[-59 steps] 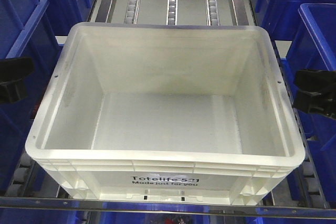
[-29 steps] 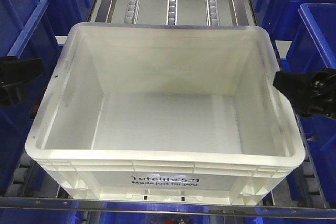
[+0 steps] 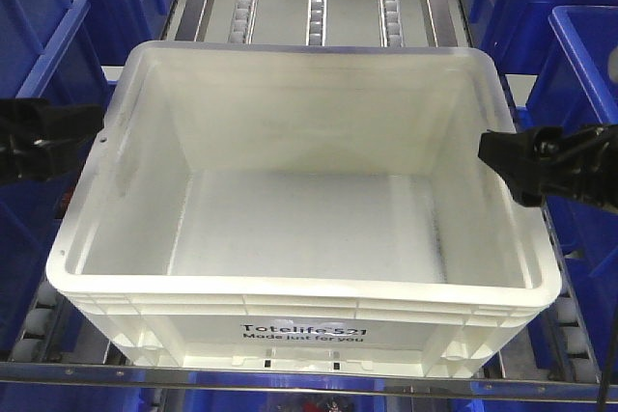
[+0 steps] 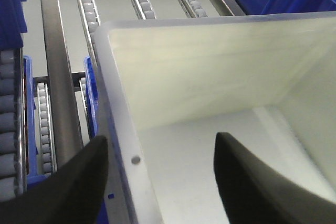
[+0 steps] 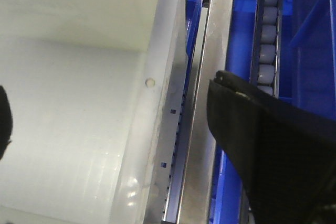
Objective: Move bin from left to right shelf
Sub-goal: 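Lower both grippers onto the white tote's side rims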
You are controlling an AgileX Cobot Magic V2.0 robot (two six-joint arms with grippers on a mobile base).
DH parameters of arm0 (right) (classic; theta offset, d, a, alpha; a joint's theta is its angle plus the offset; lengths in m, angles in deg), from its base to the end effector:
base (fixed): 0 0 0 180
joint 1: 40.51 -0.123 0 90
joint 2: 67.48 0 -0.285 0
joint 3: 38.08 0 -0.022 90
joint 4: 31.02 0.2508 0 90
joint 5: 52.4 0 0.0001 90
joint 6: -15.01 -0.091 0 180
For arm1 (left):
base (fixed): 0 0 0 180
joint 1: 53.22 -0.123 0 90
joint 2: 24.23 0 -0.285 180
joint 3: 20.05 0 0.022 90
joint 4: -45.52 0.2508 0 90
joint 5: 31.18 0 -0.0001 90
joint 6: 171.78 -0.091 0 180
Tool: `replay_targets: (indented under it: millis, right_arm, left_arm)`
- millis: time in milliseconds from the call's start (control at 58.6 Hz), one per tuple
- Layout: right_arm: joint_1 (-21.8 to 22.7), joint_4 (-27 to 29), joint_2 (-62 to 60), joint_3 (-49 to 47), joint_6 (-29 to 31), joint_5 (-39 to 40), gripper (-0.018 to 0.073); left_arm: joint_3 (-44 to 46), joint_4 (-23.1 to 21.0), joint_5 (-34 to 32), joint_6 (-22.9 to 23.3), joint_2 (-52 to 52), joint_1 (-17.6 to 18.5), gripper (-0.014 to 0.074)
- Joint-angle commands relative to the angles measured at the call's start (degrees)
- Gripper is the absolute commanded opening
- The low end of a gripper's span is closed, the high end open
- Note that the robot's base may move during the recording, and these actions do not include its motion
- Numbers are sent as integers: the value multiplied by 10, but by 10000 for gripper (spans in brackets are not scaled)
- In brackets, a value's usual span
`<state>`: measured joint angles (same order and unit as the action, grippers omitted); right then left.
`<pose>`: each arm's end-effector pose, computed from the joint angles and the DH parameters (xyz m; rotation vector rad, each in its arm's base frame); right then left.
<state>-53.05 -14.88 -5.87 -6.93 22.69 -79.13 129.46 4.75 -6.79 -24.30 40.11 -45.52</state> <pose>0.1882 0.0535 0.3404 -0.1815 2.0746 0.3365 0.2033 -0.0523 0.3453 0.2139 1.9824 -0.4212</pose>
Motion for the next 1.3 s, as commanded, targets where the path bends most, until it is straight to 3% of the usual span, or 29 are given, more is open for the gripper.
replay_targets:
  millis: [0,188,358,1280]
  right_arm:
    - [0,-8,11,-41,2,18,691]
    - [0,-22,57,-94,-4,-18,684]
    - [0,-28,99,-132,-13,-38,675]
    - [0,-35,205,-152,-30,-59,628]
  left_arm:
    - [42,6,-11,7,19,4,428]
    - [85,48,14,66,78,4,428]
    - [111,60,39,97,122,4,428]
    - [117,60,56,106,179,4,428]
